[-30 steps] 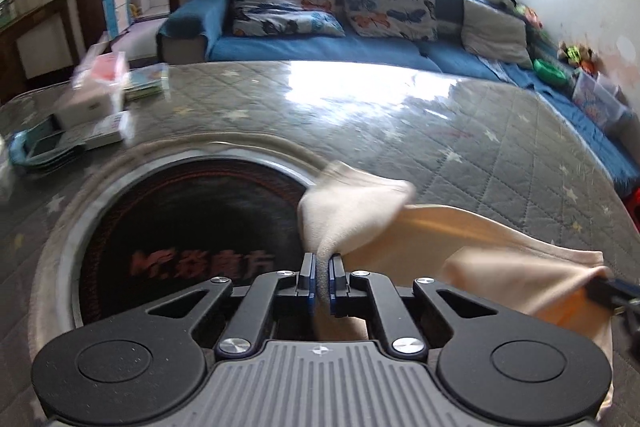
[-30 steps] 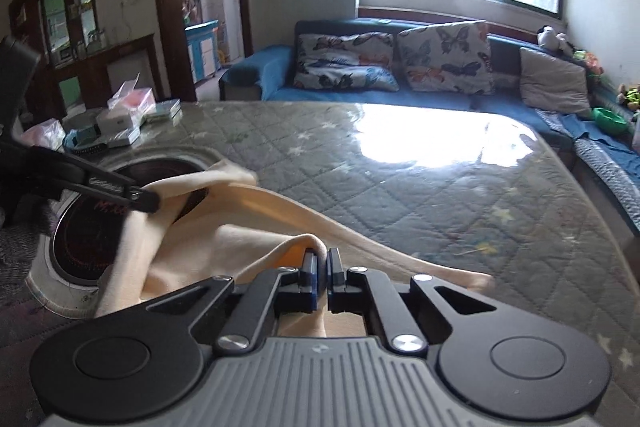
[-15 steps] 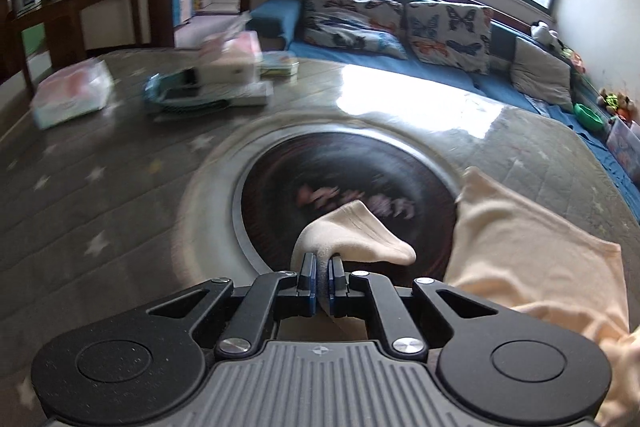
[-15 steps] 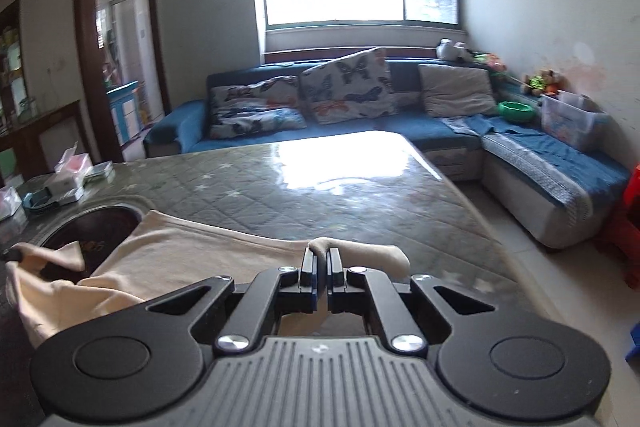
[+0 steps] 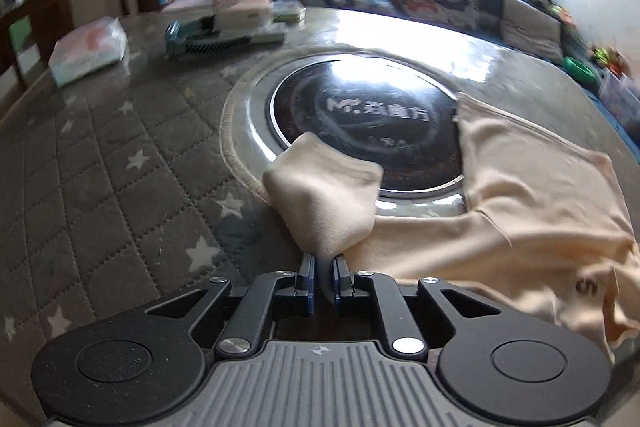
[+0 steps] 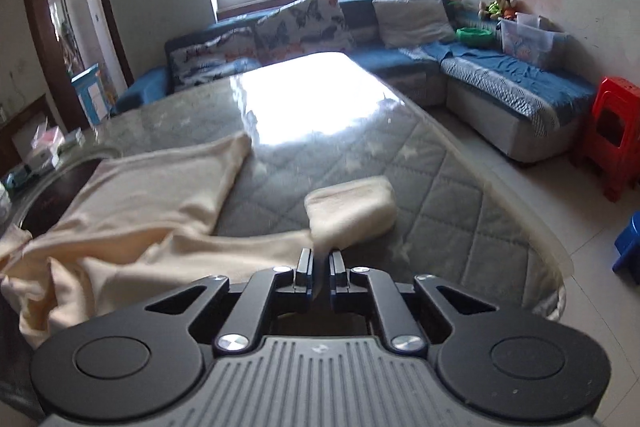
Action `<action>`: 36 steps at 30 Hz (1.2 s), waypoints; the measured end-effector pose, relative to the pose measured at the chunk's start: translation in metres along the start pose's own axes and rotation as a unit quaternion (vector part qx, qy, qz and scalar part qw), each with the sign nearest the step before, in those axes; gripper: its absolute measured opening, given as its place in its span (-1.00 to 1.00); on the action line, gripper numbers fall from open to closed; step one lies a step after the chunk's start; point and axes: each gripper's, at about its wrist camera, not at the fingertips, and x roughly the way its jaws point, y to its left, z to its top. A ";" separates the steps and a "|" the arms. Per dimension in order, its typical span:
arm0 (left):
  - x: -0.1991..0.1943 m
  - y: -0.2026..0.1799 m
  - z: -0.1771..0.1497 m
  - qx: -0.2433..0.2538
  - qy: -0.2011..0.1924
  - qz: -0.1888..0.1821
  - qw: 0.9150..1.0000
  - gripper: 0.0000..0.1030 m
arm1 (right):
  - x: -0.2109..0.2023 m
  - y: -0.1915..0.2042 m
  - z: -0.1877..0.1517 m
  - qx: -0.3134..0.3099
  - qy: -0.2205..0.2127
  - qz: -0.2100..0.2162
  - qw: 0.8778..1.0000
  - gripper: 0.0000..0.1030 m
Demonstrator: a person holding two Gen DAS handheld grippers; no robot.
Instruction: Fold clothes
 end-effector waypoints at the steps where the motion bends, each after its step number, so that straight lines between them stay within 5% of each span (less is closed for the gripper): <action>1: -0.005 -0.002 -0.001 0.013 -0.008 -0.003 1.000 -0.74 | -0.002 -0.002 -0.002 0.000 0.004 -0.001 1.000 -0.79; 7: -0.028 -0.031 -0.006 0.083 -0.048 -0.046 0.994 -0.30 | -0.011 -0.015 0.003 -0.004 -0.006 -0.032 0.999 -0.76; 17: -0.009 -0.118 -0.018 0.178 -0.041 -0.149 0.972 -0.14 | 0.038 0.021 0.023 -0.069 0.000 -0.016 0.997 -0.24; 25: 0.008 -0.158 -0.025 0.223 -0.036 -0.180 0.957 -0.12 | 0.059 0.034 0.008 -0.154 -0.006 -0.110 0.982 -0.14; 32: 0.009 -0.163 -0.031 0.243 -0.039 -0.192 0.950 -0.12 | 0.030 -0.017 0.003 -0.085 -0.013 -0.200 0.976 -0.14; 36: 0.008 -0.163 -0.033 0.249 -0.044 -0.193 0.948 -0.12 | 0.016 -0.039 0.001 -0.046 -0.010 -0.212 0.976 -0.14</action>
